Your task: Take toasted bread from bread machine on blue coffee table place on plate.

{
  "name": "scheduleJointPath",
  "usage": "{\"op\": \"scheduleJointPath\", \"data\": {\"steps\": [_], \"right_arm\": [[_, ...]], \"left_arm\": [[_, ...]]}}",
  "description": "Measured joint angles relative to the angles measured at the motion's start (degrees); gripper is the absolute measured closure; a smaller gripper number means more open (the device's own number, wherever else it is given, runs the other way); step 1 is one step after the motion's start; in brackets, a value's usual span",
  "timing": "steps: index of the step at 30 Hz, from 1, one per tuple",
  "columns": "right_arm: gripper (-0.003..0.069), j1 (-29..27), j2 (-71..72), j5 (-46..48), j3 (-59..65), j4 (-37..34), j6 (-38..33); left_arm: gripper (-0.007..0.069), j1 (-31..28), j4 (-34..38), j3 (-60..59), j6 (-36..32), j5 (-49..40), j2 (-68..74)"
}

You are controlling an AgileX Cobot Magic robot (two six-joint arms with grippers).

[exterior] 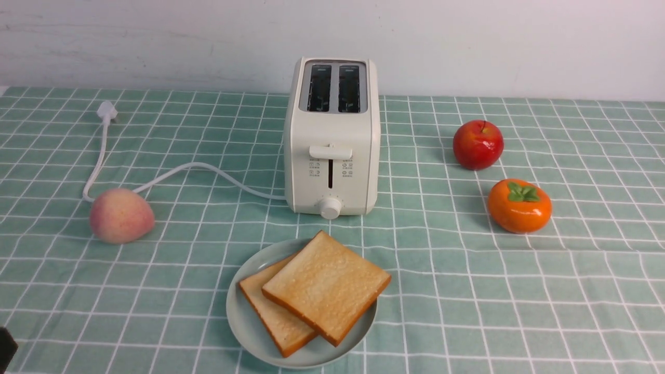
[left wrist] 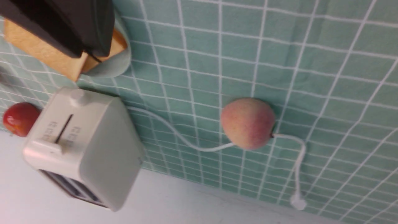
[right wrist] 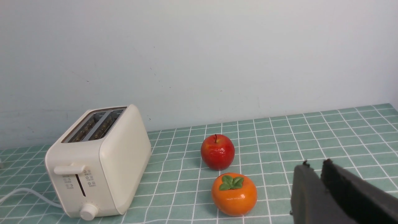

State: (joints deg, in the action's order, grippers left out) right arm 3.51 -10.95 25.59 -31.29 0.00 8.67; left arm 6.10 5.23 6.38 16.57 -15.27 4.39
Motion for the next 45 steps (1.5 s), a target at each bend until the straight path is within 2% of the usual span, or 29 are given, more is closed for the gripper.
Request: {"op": "scheduleJointPath", "data": {"steps": [4,11,40,45], "right_arm": [[0.0585,0.0,0.0,0.0,0.1,0.0,0.0],[0.0576,0.0,0.0,0.0,0.0,0.0,0.0],[0.0550,0.0,0.1,0.0,0.1,1.6,0.0],[0.0543,-0.3,1.4,-0.4,4.0,1.8,0.0]], "left_arm": [[0.0587,-1.6,-1.0,-7.3,0.0,-0.9,-4.7],[0.0586,-1.6,-2.1,-8.1,-0.2,-6.8,-5.0],[0.0554,-1.6,-2.2,-8.1,-0.2,-7.0,-5.0],[0.0550,-1.6,-2.2,-8.1,-0.2,-7.0,-5.0]]}}
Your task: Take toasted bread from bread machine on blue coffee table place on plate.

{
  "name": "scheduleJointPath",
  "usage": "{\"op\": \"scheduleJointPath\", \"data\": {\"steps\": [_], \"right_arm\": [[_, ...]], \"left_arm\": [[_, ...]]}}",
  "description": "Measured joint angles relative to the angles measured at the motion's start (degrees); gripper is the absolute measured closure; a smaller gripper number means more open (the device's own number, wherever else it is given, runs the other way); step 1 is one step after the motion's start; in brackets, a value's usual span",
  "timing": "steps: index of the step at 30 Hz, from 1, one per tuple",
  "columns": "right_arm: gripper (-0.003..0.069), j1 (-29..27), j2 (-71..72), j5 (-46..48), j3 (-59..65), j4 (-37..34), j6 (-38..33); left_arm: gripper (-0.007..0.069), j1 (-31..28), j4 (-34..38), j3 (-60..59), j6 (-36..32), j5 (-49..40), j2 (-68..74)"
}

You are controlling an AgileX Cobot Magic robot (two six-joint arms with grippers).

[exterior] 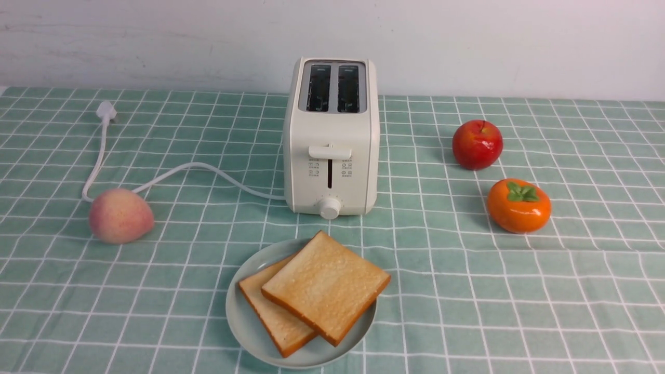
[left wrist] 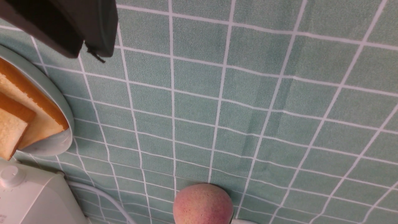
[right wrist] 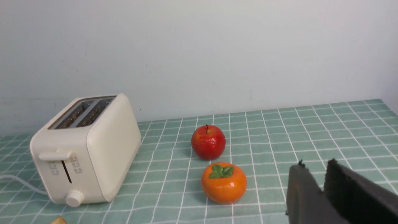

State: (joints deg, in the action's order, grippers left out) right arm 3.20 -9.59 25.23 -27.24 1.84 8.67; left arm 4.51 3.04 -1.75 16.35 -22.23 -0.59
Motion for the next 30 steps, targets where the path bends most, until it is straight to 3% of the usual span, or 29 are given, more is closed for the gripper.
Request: {"op": "scheduleJointPath", "data": {"steps": [11,30], "right_arm": [[0.0531,-3.3,7.3,-0.9,27.1,-0.1,0.0],[0.0513,-3.5,10.1,-2.7,28.0,-0.5,0.0]], "left_arm": [[0.0543,0.0,0.0,0.0,0.0,-0.1,0.0],[0.0533,0.0,0.0,0.0,0.0,-0.3,0.0]]}}
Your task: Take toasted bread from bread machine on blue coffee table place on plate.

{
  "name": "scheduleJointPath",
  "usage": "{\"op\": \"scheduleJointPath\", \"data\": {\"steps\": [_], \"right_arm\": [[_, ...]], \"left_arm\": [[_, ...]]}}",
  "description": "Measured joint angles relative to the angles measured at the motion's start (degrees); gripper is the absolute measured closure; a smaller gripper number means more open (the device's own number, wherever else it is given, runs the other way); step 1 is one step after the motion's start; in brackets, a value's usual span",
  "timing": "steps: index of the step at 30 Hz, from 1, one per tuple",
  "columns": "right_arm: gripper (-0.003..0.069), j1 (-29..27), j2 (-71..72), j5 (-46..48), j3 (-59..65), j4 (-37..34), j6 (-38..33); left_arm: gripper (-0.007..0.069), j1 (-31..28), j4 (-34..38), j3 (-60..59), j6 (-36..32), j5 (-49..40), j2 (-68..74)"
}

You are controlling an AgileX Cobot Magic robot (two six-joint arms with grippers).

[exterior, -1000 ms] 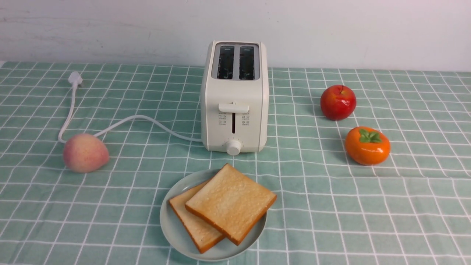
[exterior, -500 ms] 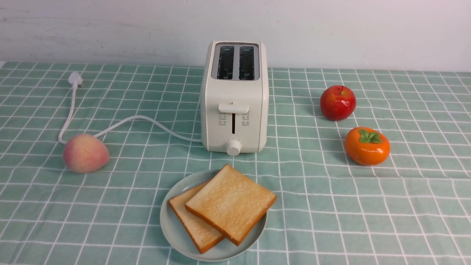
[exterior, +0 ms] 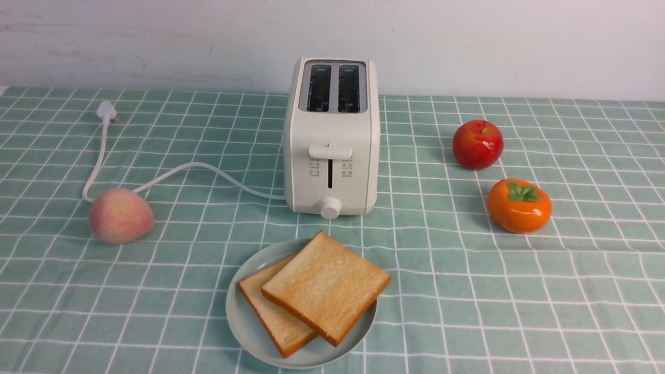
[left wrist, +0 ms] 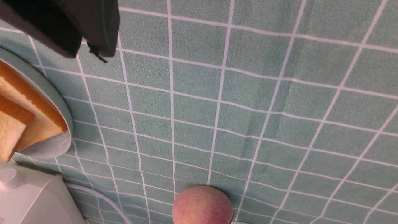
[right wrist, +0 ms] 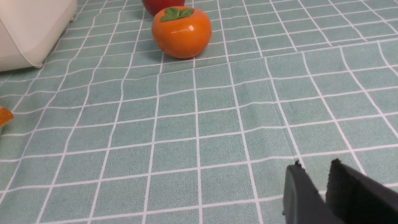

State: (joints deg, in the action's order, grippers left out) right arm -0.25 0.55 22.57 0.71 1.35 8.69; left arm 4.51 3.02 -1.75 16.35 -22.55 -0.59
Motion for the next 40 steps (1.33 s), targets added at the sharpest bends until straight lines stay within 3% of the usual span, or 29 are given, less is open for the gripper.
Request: {"op": "scheduleJointPath", "data": {"steps": [40], "right_arm": [[0.0462,0.0,0.0,0.0,0.0,0.0,0.0]], "left_arm": [[0.0502,0.0,0.0,0.0,0.0,0.0,0.0]]}}
